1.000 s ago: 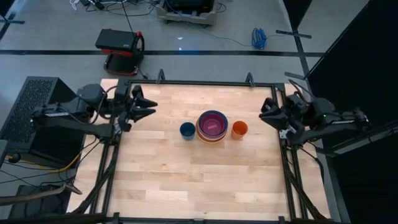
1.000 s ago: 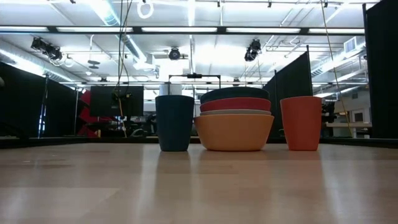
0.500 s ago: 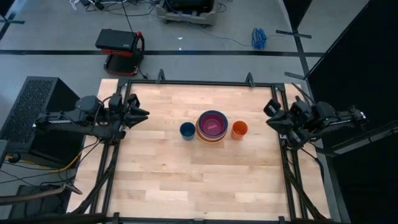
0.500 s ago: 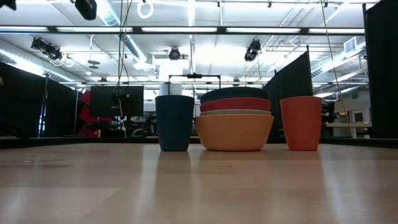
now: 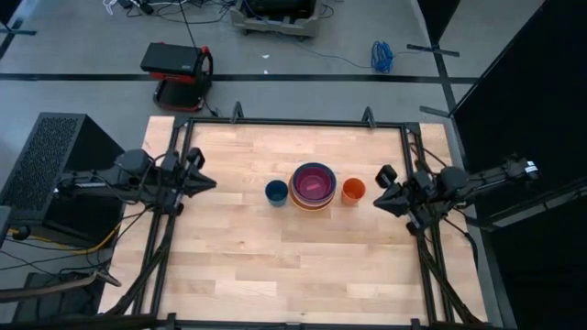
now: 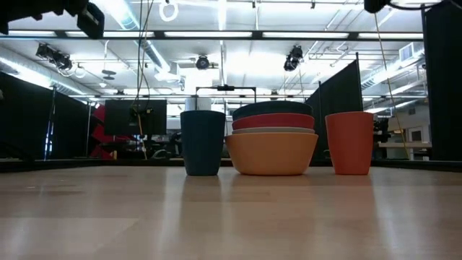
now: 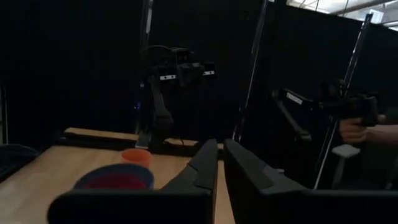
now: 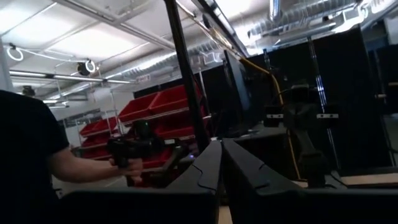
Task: Nest bowls inside each other
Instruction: Return to Home Position
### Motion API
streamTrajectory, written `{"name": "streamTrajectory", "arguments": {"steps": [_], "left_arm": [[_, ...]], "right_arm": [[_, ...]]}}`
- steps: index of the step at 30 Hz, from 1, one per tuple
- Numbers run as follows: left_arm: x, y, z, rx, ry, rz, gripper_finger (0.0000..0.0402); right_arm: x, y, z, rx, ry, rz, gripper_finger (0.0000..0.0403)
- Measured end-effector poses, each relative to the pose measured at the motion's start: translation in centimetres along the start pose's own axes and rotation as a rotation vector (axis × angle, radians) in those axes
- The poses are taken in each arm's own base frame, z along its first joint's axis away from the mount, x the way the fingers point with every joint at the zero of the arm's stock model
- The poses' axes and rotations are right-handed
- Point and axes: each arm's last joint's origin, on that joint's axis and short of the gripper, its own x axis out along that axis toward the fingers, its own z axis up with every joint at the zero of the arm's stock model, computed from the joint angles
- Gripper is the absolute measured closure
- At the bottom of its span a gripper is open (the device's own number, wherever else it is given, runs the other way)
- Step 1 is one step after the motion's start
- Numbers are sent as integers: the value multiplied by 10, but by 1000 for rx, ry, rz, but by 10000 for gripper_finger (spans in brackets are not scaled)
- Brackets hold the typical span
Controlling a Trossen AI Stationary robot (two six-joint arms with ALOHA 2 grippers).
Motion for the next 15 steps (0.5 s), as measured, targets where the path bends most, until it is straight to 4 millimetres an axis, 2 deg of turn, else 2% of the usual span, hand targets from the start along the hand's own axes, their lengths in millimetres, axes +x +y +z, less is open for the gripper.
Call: {"name": "streamTrajectory", "arguments": {"steps": [6,15], "left_arm": [[-5,2,-14,30,29,-23,391],[-4,5,-27,23,53,-16,399]], "right_arm": [[-10,-5,-25,-13,29,2,403],[-22,-9,-44,-12,5,6,403]]}}
